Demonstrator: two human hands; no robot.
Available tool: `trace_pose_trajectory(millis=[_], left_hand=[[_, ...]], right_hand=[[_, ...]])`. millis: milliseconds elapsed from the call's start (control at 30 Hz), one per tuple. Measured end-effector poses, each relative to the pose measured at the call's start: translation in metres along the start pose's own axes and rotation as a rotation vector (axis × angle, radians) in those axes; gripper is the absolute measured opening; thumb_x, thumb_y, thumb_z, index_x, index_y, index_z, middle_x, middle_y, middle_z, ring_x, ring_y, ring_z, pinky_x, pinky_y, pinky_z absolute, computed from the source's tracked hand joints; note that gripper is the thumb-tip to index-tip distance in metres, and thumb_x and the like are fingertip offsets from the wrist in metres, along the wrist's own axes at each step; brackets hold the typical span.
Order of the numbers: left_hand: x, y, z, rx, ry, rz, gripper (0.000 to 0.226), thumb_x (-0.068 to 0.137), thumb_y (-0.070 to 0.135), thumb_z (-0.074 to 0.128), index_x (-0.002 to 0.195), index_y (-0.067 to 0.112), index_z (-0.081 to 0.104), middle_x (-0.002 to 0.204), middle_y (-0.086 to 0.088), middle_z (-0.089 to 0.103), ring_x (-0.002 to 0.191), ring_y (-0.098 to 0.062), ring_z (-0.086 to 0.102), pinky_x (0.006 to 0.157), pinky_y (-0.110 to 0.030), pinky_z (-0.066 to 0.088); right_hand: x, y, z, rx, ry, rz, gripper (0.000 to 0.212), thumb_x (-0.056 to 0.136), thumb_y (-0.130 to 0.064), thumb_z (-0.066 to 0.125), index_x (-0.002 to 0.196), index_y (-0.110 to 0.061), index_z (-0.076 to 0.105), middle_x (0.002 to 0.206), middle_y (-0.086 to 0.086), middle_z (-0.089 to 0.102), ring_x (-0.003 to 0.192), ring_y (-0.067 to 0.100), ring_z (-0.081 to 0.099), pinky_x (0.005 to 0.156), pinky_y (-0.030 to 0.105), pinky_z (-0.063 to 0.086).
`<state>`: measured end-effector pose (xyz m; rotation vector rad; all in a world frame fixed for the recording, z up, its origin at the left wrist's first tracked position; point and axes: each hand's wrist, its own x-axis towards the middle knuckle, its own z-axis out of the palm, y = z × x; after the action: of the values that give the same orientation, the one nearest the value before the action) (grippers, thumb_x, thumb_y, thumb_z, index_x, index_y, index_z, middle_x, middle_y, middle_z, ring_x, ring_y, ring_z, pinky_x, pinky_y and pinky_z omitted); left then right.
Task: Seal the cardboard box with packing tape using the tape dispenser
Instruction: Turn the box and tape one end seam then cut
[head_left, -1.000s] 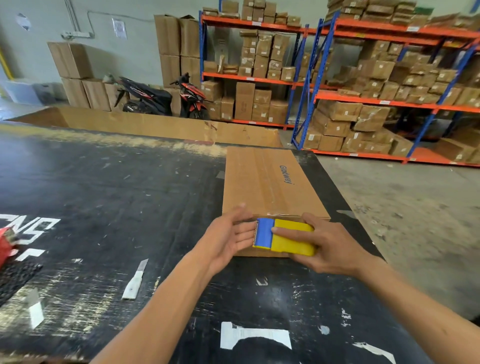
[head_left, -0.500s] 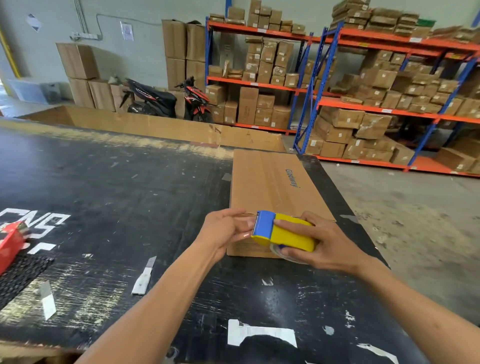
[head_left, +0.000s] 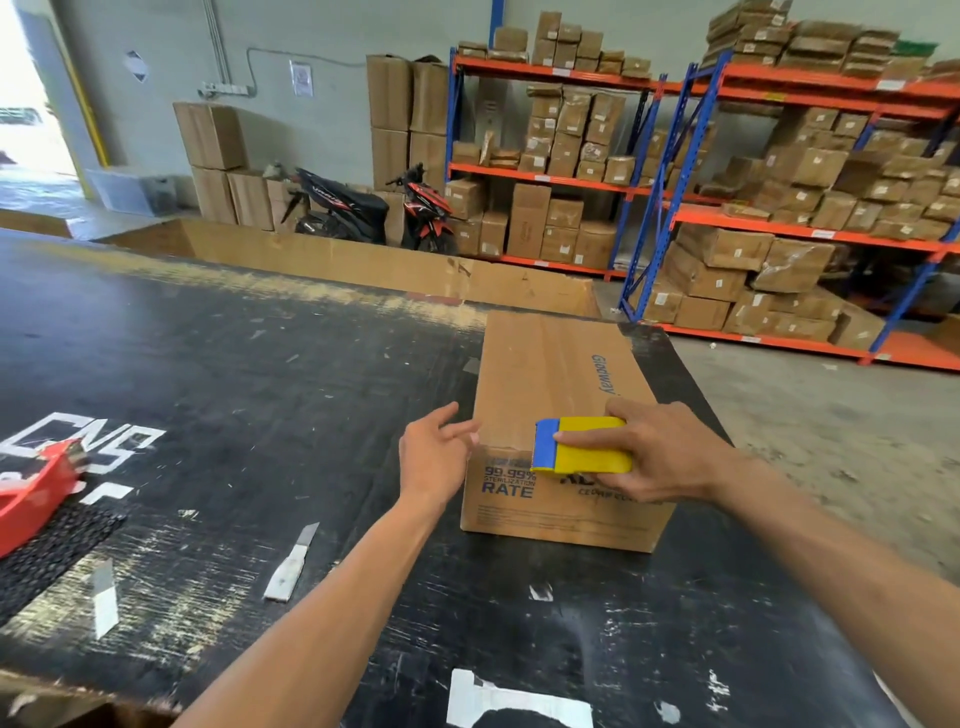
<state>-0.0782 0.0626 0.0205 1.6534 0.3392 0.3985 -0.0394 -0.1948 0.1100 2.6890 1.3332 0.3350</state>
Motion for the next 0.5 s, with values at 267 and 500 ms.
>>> trace_pose_trajectory(millis=[267, 500], left_hand=[[0.004, -0.010, 0.007, 0.089, 0.089, 0.001, 0.054, 0.092, 0.008, 0.068, 0.144, 0.007, 0.050, 0.109, 0.005, 0.077, 0.112, -0.006, 0.066, 0.109, -0.035, 0.046], [0.008, -0.017, 0.010, 0.099, 0.099, 0.000, 0.055, 0.095, 0.009, 0.066, 0.146, 0.008, 0.046, 0.114, 0.003, 0.075, 0.116, -0.009, 0.065, 0.110, -0.041, 0.046]], right_hand=[[0.023, 0.006, 0.010, -0.009, -0.069, -0.016, 0.053, 0.086, -0.063, 0.052, 0.138, -0.059, 0.041, 0.080, -0.010, 0.037, 0.069, 0.012, 0.042, 0.059, 0.029, 0.032], [0.027, 0.001, 0.016, -0.019, -0.092, -0.012, 0.052, 0.087, -0.060, 0.050, 0.138, -0.058, 0.042, 0.084, -0.009, 0.037, 0.077, 0.019, 0.055, 0.062, 0.032, 0.037]])
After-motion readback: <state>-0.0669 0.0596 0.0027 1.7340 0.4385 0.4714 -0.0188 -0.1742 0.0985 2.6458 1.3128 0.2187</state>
